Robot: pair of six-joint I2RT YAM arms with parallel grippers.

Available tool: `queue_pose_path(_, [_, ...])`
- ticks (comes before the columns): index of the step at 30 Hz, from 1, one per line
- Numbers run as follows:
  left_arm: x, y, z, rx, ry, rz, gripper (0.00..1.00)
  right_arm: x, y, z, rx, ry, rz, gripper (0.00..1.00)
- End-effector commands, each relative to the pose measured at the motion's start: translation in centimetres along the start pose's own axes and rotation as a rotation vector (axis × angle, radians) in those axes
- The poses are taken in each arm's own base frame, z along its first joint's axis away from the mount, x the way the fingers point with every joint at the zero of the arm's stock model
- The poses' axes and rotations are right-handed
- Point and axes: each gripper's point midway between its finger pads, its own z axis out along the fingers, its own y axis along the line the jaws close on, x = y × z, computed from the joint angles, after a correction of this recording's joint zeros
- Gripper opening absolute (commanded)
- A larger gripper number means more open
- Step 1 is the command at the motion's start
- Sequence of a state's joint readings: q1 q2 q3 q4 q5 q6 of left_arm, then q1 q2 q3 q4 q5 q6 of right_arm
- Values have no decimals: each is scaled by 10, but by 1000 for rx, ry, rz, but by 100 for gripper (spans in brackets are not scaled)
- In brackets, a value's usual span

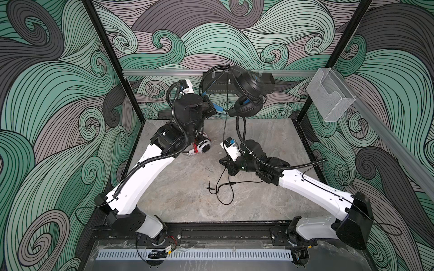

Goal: Wrap the headphones

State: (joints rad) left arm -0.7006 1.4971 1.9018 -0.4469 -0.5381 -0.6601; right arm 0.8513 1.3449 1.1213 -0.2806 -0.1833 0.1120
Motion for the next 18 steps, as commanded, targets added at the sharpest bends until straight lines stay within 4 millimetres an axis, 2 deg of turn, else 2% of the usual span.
queue_pose_path(1, [-42, 7, -1, -48, -161, -25, 0, 7, 6, -9, 23, 48, -61, 3])
queue_pose_path(4, [-36, 23, 12, -114, -162, 30, 0, 13, 14, -16, 19, 74, -95, 2])
queue_pose_path(9, [-22, 41, 26, -207, -145, 163, 0, 10, 29, -33, 9, 80, -169, 2])
queue_pose_path(14, [-4, 54, 31, -297, -136, 385, 0, -4, 42, -56, 38, 87, -271, 3])
queue_pose_path(18, [14, 62, 28, -305, -110, 528, 0, -20, 45, -78, 74, 65, -318, 4])
